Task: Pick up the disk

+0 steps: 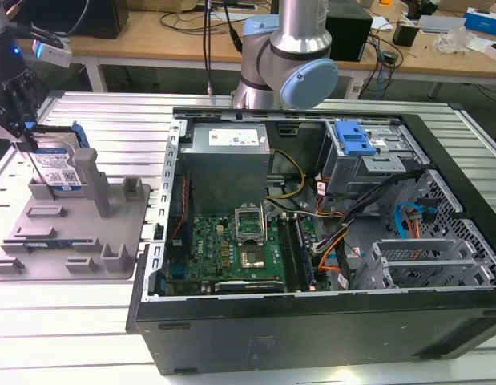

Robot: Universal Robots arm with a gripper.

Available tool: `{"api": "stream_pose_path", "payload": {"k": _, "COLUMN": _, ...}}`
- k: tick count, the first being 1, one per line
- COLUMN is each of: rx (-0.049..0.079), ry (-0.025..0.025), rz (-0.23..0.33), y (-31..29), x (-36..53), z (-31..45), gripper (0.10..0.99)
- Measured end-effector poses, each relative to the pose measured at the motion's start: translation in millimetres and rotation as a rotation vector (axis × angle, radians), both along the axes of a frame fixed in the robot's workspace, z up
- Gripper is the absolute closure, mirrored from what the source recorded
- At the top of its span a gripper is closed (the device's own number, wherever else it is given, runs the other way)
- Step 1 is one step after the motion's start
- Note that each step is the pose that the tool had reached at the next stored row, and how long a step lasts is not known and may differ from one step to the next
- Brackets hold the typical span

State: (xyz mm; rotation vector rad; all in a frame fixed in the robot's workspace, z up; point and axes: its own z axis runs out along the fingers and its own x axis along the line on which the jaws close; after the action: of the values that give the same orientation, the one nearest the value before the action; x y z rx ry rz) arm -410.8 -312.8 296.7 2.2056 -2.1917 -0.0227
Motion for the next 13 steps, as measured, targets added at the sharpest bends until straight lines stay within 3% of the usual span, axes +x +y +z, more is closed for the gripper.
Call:
{"api": "stream_pose_path", "payload": {"k": 8, "rx": 0.0, "ry": -0.0001, "rz": 0.0, "y": 0.0, "x": 0.0, "z": 0.4, "gripper": 0.722}}
{"api": "stream_pose_path", "payload": {"k": 13, "rx": 0.0, "ry": 0.0, "rz": 0.0, "y": -0.1, "x": 0.0, "z": 9.3, "gripper": 0.722}}
